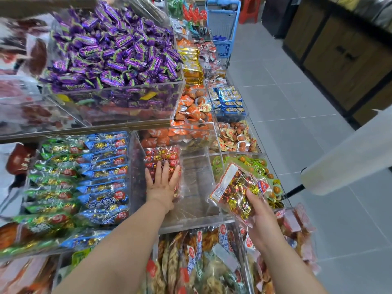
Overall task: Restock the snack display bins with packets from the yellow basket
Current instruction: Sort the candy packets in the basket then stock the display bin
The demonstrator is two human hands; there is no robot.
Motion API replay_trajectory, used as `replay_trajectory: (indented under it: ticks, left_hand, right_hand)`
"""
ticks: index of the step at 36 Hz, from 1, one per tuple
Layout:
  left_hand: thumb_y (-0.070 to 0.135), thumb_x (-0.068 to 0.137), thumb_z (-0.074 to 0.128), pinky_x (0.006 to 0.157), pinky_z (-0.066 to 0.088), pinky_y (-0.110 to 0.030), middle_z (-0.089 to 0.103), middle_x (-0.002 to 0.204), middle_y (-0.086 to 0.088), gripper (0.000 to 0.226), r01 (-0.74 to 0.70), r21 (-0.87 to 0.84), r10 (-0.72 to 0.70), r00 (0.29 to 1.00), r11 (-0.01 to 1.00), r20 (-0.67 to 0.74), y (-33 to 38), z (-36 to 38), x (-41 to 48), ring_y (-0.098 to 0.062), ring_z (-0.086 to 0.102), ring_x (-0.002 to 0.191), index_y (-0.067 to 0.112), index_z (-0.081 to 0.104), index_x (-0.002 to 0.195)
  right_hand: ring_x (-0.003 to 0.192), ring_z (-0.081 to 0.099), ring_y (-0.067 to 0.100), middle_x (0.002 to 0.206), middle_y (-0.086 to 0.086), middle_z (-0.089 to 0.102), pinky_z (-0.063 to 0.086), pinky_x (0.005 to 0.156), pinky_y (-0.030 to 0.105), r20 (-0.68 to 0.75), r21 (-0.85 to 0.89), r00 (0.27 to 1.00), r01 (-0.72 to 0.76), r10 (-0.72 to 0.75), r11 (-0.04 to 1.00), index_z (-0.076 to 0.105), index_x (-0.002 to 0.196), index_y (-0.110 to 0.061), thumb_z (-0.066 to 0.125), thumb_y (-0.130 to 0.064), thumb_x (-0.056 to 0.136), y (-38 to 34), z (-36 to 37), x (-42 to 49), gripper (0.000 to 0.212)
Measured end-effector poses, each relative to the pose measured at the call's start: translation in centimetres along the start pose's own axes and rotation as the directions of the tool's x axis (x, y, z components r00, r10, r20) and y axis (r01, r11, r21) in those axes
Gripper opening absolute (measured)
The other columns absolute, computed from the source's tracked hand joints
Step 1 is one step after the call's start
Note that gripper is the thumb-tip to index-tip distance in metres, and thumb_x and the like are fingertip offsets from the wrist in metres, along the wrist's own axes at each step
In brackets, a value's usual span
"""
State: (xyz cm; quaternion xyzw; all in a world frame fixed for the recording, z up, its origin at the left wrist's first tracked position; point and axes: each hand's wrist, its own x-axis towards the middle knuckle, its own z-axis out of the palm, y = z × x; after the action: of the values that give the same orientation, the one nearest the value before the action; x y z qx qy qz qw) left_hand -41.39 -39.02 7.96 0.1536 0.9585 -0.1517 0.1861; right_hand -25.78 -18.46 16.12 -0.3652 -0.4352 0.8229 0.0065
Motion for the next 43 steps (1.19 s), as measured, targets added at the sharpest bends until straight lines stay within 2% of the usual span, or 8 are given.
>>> replay_trajectory:
  ticks: [3,9,17,22,29,32,37,43]
  left_hand:
    - [0.022,0.085,0.056,0.081,-0.043,-0.061,-0.047,0.144,-0.015,0.12,-0.042,-0.002,0.042,0.999,0.999,-0.009,-0.6,0.0,-0.1,-0.034,-0.061,0.107,0.026,-0.06,0.116]
    - [0.057,0.082,0.057,0.1,-0.031,-0.058,-0.047,0.146,-0.012,0.117,-0.103,-0.018,0.104,0.994,0.994,0.046,-1.9,-0.6,1.4,-0.03,-0.052,0.119,0.025,-0.039,0.14]
    - [0.06,0.074,0.067,0.104,-0.024,-0.062,-0.044,0.148,-0.013,0.131,-0.083,0.027,0.083,0.996,0.996,0.013,-1.1,-0.9,0.2,-0.036,-0.042,0.134,0.022,-0.039,0.14]
    - [0.066,0.073,0.065,0.106,-0.024,-0.056,-0.039,0.151,-0.014,0.127,-0.121,-0.025,0.119,0.991,0.992,-0.066,-1.3,-2.0,-1.8,-0.035,-0.041,0.134,0.026,-0.032,0.145]
    - [0.039,0.088,0.059,0.106,0.031,-0.034,0.053,0.136,-0.002,0.047,-0.364,-0.655,-0.077,0.836,0.663,-0.543,0.9,-8.7,-8.1,-0.021,0.043,0.128,0.022,0.055,0.131]
    - [0.072,0.069,0.058,0.11,0.02,-0.027,0.034,0.15,0.012,0.092,-0.508,-0.706,0.259,0.861,0.493,-0.438,2.9,-10.5,-12.0,-0.002,0.024,0.136,0.033,0.03,0.147]
    - [0.077,0.056,0.07,0.121,0.009,-0.045,-0.017,0.159,0.014,0.129,-0.445,-0.643,0.449,0.877,0.624,-0.171,4.9,-10.1,-13.5,-0.012,-0.011,0.147,0.037,-0.008,0.151]
    - [0.041,0.068,0.069,0.099,0.041,-0.022,0.025,0.151,0.013,0.104,-0.356,-0.815,0.459,0.88,0.457,-0.127,4.4,-10.1,-13.7,-0.007,0.039,0.129,0.042,0.006,0.15]
  right_hand:
    - [0.086,0.071,0.014,0.104,0.003,0.072,0.056,0.057,0.026,-0.019,-0.009,1.0,-0.004,0.004,1.0,0.051,0.129,-0.014,0.066,-0.035,0.073,0.0,0.1,-0.2,0.062]
    - [0.073,0.07,0.005,0.092,-0.006,0.074,0.053,0.049,0.018,-0.019,-0.021,1.0,0.006,-0.006,1.0,0.048,0.13,-0.012,0.064,-0.032,0.078,-0.1,0.4,-0.9,0.058]
    - [0.1,0.06,0.008,0.127,0.002,0.061,0.042,0.083,0.025,-0.059,-0.041,0.998,0.024,-0.027,0.999,0.038,0.142,-0.016,0.069,-0.04,0.068,-0.3,0.3,-1.4,0.084]
    - [0.09,0.068,0.004,0.107,-0.005,0.071,0.054,0.068,0.023,-0.044,-0.044,0.999,0.008,-0.01,0.999,0.043,0.136,-0.014,0.068,-0.036,0.069,-0.1,0.5,-1.8,0.075]
    - [0.083,0.069,0.008,0.097,-0.005,0.072,0.053,0.063,0.019,-0.008,-0.066,0.997,0.078,-0.078,0.995,0.042,0.138,-0.015,0.07,-0.031,0.075,0.5,0.8,-2.2,0.07]
    - [0.076,0.07,0.008,0.088,-0.002,0.07,0.054,0.059,0.021,-0.007,-0.021,0.997,0.082,-0.082,0.996,0.035,0.14,-0.017,0.072,-0.025,0.076,0.7,1.5,-2.4,0.074]
    - [0.082,0.067,0.019,0.107,-0.002,0.063,0.056,0.058,0.029,-0.009,-0.171,0.998,0.062,-0.064,0.983,0.043,0.132,-0.023,0.048,-0.064,0.079,0.7,2.8,-2.5,0.067]
    - [0.099,0.065,0.028,0.115,0.015,0.064,0.054,0.086,0.047,-0.005,-0.228,0.99,0.135,-0.139,0.964,0.05,0.122,-0.014,0.047,-0.062,0.08,0.8,2.9,-3.3,0.063]
